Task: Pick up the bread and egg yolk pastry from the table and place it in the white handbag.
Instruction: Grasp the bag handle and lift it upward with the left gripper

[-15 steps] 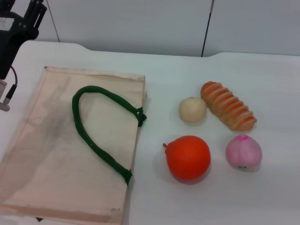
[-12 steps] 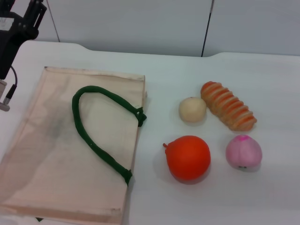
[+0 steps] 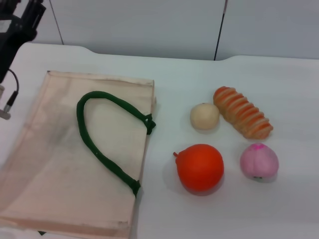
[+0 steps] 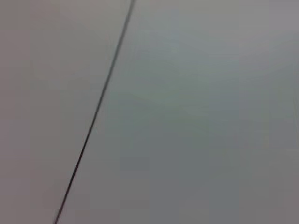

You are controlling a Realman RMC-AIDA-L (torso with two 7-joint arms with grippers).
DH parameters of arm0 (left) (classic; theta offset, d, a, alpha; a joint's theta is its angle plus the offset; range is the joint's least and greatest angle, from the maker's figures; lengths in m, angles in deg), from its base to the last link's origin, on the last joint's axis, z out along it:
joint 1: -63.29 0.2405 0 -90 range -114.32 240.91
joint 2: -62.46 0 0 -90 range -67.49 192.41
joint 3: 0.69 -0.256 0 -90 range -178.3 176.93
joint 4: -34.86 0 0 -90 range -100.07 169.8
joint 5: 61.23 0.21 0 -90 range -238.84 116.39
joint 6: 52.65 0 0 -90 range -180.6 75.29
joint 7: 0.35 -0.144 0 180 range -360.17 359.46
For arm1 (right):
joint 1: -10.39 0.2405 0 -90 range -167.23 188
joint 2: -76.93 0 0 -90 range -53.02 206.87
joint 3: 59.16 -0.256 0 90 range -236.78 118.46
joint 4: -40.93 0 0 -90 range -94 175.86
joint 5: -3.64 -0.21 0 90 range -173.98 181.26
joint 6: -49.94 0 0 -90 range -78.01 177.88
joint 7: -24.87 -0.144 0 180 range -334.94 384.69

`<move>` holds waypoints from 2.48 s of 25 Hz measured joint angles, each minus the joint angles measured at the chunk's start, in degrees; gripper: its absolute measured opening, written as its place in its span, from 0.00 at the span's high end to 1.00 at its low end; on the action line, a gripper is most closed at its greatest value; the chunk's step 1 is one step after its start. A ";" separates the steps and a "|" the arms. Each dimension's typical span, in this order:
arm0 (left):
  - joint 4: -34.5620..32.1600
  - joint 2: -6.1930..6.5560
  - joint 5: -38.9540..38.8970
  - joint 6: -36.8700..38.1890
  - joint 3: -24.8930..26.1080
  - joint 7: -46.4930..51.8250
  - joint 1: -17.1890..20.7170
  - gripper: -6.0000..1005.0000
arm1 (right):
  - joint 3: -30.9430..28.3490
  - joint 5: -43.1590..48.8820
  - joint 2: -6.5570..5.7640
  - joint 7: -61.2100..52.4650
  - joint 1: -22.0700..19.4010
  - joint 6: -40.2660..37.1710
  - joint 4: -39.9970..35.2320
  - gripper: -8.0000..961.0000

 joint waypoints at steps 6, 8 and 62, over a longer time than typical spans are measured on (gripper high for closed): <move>-14.11 0.97 8.81 1.39 -4.77 34.13 -1.72 0.38 | 0.02 4.68 -0.16 -0.37 0.46 0.04 0.30 0.13; -18.10 1.61 11.95 1.30 -6.94 44.73 -2.44 0.38 | -0.02 5.64 -0.26 -1.07 0.71 0.22 0.32 0.13; -28.50 3.82 71.17 11.94 -34.43 101.80 -16.33 0.38 | -0.68 5.66 -0.52 -1.71 0.97 2.18 -0.16 0.14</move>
